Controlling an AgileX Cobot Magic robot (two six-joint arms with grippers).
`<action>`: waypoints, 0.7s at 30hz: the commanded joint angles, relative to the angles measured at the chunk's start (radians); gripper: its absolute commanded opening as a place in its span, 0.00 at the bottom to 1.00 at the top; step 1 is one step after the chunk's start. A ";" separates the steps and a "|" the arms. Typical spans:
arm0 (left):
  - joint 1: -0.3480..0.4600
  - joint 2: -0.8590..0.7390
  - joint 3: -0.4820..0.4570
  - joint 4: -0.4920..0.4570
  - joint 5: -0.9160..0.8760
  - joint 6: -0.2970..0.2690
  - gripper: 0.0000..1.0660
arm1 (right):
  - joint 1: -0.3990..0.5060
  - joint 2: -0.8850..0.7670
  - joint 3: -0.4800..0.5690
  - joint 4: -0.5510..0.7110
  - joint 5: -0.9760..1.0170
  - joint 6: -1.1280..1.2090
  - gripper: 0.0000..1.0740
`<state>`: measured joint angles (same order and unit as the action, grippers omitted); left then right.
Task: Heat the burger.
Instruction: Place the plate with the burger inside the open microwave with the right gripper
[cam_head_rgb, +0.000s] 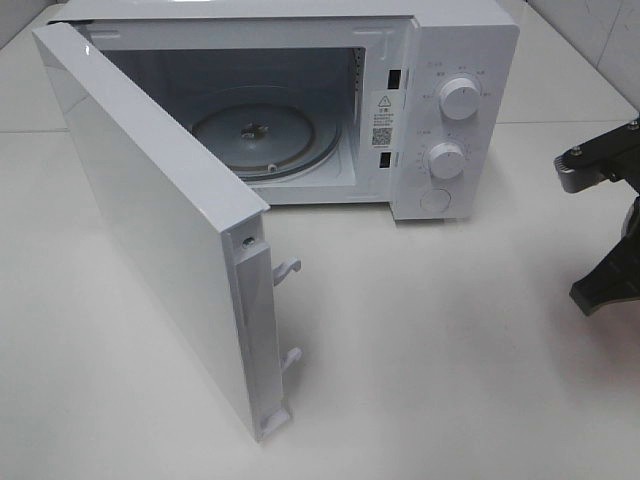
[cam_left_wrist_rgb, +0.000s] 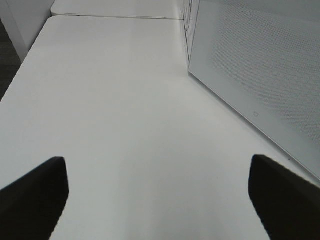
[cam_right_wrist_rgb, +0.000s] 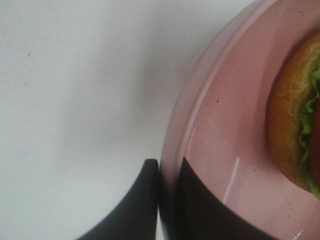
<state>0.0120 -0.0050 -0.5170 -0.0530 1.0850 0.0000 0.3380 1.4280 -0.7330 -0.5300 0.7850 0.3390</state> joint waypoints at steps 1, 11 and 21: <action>0.001 -0.004 0.000 -0.004 -0.015 0.006 0.84 | 0.017 -0.020 -0.001 -0.056 0.039 0.012 0.00; 0.001 -0.004 0.000 -0.004 -0.015 0.006 0.84 | 0.017 -0.060 0.053 -0.079 -0.018 -0.002 0.00; 0.001 -0.004 0.000 -0.004 -0.015 0.006 0.84 | 0.017 -0.181 0.159 -0.112 -0.046 -0.056 0.00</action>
<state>0.0120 -0.0050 -0.5170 -0.0530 1.0850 0.0000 0.3530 1.2620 -0.5770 -0.5820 0.7260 0.3020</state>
